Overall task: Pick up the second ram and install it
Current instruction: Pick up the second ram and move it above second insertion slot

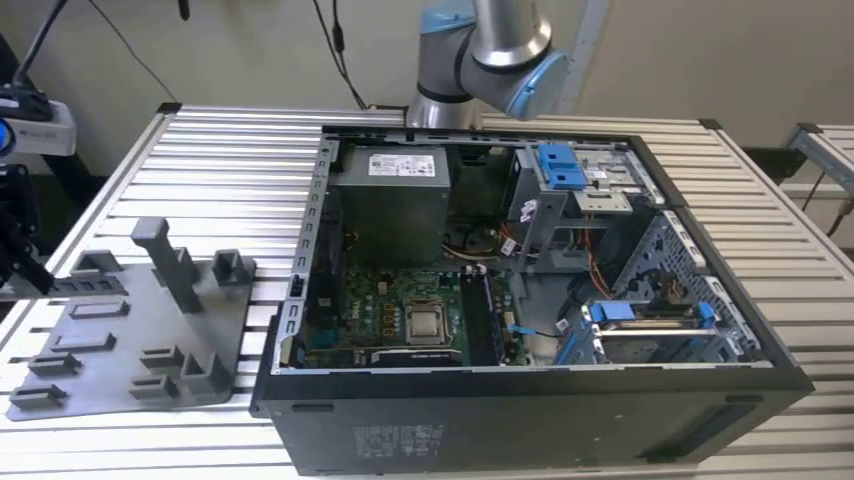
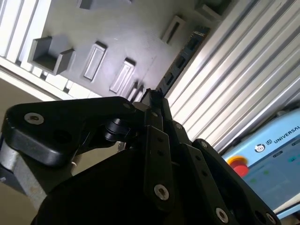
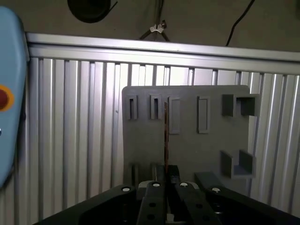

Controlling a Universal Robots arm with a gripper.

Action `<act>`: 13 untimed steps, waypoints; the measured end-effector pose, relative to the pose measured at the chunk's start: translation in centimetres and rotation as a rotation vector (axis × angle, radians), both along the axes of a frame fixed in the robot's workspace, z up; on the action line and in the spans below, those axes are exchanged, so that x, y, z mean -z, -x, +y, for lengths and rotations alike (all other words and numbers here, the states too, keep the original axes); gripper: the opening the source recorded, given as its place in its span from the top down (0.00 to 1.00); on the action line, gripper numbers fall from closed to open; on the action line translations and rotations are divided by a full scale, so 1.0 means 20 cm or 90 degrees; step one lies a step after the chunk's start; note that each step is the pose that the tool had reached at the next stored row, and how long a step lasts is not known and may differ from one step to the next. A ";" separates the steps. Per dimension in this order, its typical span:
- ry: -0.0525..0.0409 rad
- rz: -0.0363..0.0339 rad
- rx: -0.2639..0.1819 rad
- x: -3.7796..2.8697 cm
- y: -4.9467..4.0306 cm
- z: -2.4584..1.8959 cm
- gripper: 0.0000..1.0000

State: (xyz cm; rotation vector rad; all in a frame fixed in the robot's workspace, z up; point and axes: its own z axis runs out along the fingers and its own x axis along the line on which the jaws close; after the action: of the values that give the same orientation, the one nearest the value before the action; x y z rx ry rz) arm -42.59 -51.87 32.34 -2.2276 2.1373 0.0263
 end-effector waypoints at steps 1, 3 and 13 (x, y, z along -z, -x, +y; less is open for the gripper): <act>0.0000 0.0000 0.000 -0.007 0.000 0.000 0.86; 0.0001 0.0001 0.000 -0.020 0.000 0.000 0.86; 0.0000 0.0000 0.000 -0.092 0.000 0.000 0.86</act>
State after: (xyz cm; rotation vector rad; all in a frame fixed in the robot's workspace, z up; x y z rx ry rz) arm -42.59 -51.87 34.18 -2.2276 2.1373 0.0263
